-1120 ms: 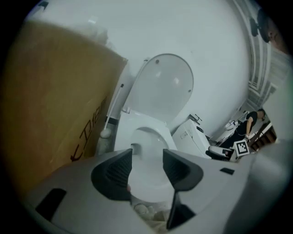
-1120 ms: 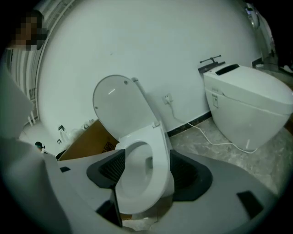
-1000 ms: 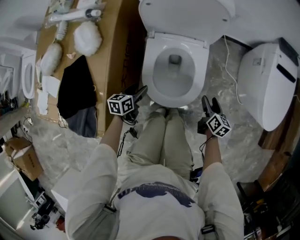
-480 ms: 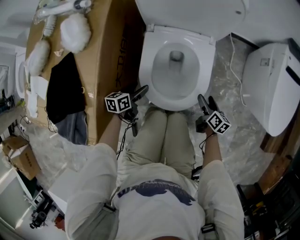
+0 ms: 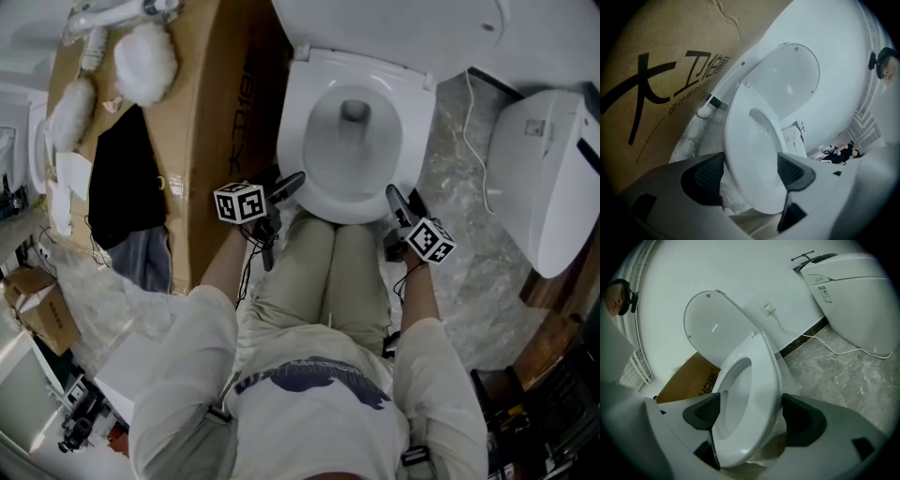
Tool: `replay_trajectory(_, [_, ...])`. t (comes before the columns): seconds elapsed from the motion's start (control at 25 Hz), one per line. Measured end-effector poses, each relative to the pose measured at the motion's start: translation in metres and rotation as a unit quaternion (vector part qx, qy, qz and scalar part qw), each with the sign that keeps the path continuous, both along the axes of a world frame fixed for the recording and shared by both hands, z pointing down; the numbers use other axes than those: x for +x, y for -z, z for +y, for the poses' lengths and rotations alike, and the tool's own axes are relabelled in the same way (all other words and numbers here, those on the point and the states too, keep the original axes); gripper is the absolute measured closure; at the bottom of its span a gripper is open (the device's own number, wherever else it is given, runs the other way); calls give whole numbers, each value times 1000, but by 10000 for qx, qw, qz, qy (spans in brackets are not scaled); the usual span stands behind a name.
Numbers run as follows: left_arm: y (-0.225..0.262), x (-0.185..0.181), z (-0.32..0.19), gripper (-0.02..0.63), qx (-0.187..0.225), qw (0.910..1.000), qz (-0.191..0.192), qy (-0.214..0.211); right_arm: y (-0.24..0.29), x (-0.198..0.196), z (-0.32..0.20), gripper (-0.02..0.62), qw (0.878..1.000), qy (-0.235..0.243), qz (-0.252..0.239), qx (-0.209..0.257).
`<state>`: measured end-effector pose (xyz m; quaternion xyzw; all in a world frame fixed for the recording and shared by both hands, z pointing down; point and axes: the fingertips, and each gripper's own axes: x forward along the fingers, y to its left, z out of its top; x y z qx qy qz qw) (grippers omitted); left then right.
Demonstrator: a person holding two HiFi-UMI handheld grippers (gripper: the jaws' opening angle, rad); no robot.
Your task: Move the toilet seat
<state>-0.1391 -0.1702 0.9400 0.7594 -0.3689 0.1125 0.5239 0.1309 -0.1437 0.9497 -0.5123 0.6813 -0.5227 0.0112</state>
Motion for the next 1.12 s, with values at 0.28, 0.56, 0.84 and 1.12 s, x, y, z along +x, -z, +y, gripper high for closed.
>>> replay_trajectory(0.28, [2, 0, -1, 267, -162, 9998, 86, 16, 10, 2, -2, 169, 9997, -175, -170, 53])
replay_trajectory(0.56, [14, 2, 0, 256, -528, 9980, 300, 200, 28, 2, -5, 181, 9990, -174, -399, -96])
replay_trajectory(0.84, [44, 1, -3, 256, -631, 9972, 223, 346, 58, 2, -5, 183, 9989, 12, -395, -247])
replay_trajectory(1.12, [90, 5, -10, 256, -783, 9951, 252, 540, 102, 3, -10, 173, 9979, 199, -462, -401])
